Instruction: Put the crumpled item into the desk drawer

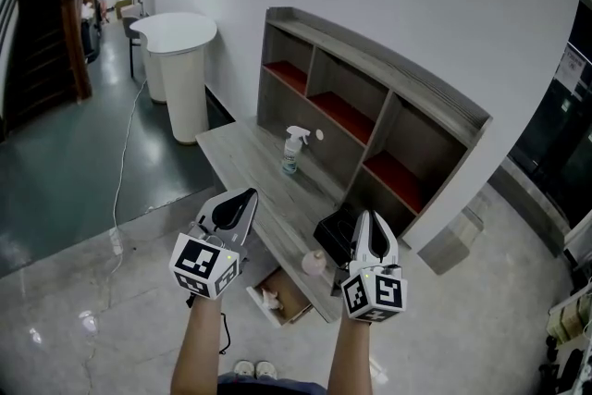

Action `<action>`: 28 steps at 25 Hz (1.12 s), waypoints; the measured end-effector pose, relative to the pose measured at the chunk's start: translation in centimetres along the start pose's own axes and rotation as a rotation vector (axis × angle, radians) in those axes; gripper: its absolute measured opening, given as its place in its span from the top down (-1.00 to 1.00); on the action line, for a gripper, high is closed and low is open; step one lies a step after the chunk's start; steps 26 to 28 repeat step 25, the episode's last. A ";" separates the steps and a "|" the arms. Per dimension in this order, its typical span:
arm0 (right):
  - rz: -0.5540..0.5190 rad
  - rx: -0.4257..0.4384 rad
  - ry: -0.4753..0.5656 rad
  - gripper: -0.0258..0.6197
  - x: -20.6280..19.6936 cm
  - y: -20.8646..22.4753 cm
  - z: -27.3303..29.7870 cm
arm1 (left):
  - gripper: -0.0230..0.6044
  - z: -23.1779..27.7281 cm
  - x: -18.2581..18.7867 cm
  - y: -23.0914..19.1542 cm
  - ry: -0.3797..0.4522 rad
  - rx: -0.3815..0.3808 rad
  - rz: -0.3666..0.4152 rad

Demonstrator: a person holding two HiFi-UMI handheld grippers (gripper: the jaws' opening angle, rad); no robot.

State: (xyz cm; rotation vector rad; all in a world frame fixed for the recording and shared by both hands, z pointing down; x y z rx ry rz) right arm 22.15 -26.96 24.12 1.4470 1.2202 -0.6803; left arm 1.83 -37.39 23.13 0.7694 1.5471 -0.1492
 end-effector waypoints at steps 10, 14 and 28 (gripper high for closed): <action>0.003 0.013 -0.019 0.90 -0.5 0.5 -0.2 | 0.92 0.0 -1.2 1.0 -0.022 -0.009 -0.016; 0.007 0.015 -0.026 0.90 -0.7 0.5 -0.3 | 0.92 0.1 -1.4 1.2 -0.031 -0.013 -0.019; 0.010 0.043 -0.043 0.89 -1.3 0.0 0.0 | 0.92 0.0 -2.2 1.3 -0.045 -0.019 -0.024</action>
Point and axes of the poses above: the fingertips, and each gripper's own axes: z forward along the fingers, y to its right, x out of its top, the point moved 2 cm from there along -z, backward along the fingers, and after that the axes turned 15 degrees about z, right-handed, at the moved point
